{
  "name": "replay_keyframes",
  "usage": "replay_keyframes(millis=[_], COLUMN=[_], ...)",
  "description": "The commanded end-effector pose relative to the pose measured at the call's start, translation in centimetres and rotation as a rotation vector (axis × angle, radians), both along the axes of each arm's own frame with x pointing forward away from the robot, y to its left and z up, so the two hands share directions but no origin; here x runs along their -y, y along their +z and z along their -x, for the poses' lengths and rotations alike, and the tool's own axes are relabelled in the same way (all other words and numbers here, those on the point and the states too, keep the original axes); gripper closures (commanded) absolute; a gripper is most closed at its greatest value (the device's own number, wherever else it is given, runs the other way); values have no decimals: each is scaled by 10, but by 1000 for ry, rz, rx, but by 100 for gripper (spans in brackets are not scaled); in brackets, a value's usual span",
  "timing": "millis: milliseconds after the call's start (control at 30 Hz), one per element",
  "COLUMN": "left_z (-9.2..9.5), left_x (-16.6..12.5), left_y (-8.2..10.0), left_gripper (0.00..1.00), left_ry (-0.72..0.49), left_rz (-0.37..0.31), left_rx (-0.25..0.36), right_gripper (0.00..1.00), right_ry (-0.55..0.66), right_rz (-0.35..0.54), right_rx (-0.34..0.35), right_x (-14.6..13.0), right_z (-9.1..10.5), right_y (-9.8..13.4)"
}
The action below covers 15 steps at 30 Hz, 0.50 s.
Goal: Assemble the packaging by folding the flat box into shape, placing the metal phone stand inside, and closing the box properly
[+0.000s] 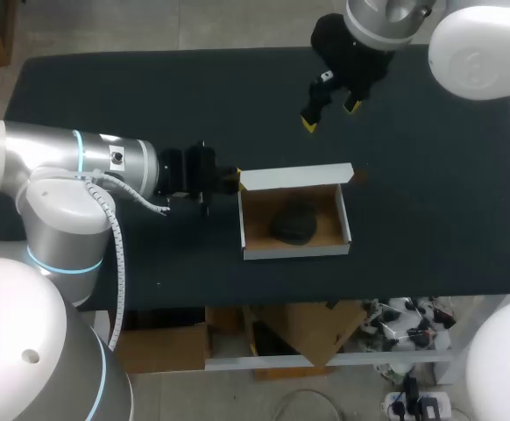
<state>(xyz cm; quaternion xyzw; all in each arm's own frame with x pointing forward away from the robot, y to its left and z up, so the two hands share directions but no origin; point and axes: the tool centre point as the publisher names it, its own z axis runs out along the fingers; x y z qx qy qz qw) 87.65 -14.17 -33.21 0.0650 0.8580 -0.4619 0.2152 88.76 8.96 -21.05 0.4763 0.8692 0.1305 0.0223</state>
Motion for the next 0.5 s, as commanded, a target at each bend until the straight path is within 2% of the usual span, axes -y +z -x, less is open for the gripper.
replay_keyframes(millis=[33, 233, 500], left_z=[3, 6, 10], left_x=[6, 3, 2], left_y=[-8, -8, -12], left_gripper=[100, 100, 100], left_ry=[14, 13, 11], left_rz=[-11, -16, -21], left_rx=[16, 36, 55], right_gripper=[0, 0, 0], right_ry=[-77, -216, -294], right_rz=[19, 22, 27], right_rx=[-62, -158, -224], right_x=[-1, 9, 16], right_z=[-5, 1, 13], right_y=[1, -1, -7])
